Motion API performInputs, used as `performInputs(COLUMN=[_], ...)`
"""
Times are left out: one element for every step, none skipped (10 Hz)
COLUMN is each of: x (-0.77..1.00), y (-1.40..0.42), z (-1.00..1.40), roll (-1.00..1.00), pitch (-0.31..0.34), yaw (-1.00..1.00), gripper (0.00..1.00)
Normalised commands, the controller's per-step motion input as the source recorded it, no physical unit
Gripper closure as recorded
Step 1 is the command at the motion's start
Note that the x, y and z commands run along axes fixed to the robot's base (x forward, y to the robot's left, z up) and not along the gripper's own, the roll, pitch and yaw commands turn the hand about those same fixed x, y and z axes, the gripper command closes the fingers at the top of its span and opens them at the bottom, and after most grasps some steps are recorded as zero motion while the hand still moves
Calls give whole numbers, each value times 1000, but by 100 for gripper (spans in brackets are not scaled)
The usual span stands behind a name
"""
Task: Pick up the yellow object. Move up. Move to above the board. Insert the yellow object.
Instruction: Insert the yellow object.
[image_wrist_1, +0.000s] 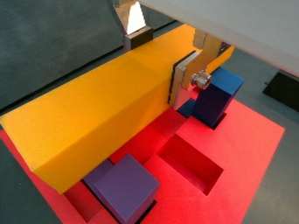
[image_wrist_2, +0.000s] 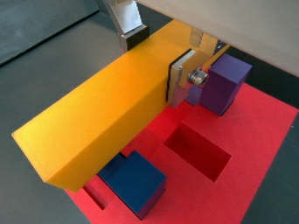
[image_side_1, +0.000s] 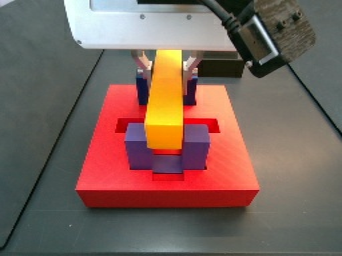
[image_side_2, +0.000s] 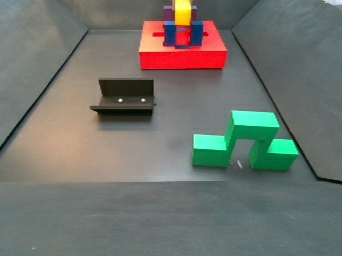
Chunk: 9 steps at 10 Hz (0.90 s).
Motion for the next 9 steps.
performInputs(x=[-31, 0, 17, 0, 0, 0, 29, 174, 357], y=[0, 0, 0, 0, -20, -26, -37, -54, -49], z=[-109, -80, -49, -100, -97, -94, -114, -123, -100], roll=[33, 13, 0, 0, 0, 0, 0, 0, 0], pitch=[0, 0, 0, -9, -3, 0, 0, 0, 39], yaw=[174, 214, 191, 151, 140, 111, 54, 0, -17], gripper=[100, 100, 100, 100, 100, 100, 100, 100, 100])
